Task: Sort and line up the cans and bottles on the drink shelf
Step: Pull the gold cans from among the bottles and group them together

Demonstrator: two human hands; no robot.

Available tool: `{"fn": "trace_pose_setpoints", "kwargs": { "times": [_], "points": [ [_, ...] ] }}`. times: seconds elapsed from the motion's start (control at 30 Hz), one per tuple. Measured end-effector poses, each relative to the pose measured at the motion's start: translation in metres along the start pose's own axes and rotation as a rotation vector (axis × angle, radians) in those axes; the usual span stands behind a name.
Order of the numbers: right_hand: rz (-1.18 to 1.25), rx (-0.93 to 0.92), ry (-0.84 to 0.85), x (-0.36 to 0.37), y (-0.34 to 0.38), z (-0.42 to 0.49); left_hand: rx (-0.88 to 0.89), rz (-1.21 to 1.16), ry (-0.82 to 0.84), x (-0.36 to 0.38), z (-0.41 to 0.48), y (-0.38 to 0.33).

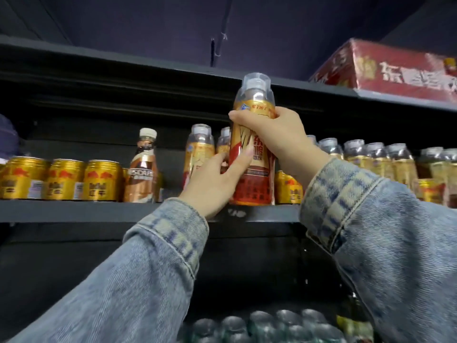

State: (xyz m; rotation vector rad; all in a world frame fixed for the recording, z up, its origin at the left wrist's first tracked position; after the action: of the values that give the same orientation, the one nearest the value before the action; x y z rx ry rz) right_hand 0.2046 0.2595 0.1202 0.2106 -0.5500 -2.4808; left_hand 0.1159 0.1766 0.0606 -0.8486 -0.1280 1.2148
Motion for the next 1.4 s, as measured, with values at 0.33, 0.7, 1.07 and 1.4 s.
{"fn": "trace_pose_setpoints", "kwargs": {
  "times": [0.33, 0.7, 1.07, 1.4],
  "points": [
    [-0.339, -0.057, -0.062, -0.172, -0.034, -0.001, 0.178, 0.952, -0.189, 0.122, 0.067, -0.061],
    [-0.351, -0.106, -0.047, -0.198, -0.073, 0.012, -0.012, 1.696, 0.248, 0.170, 0.140, -0.033],
    [-0.282, -0.141, -0.089, -0.182, -0.081, 0.049, 0.293, 1.304, -0.056, 0.144, 0.114, -0.073],
    [-0.488, -0.247, -0.100, -0.125, -0.107, 0.070, 0.310, 0.920, -0.483, 0.059, 0.053, -0.115]
  ]
}}
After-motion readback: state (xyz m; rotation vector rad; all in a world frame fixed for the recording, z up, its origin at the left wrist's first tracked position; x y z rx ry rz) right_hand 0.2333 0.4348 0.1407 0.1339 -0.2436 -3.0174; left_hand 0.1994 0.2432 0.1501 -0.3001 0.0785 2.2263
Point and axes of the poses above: each hand's wrist, its own z-axis towards the middle knuckle, its own x-axis out of the palm, y = z × x, the point moved 6 cm from there along z, towards the middle knuckle, and after that the axes turned 11 degrees about -x, right-handed, at the moved point
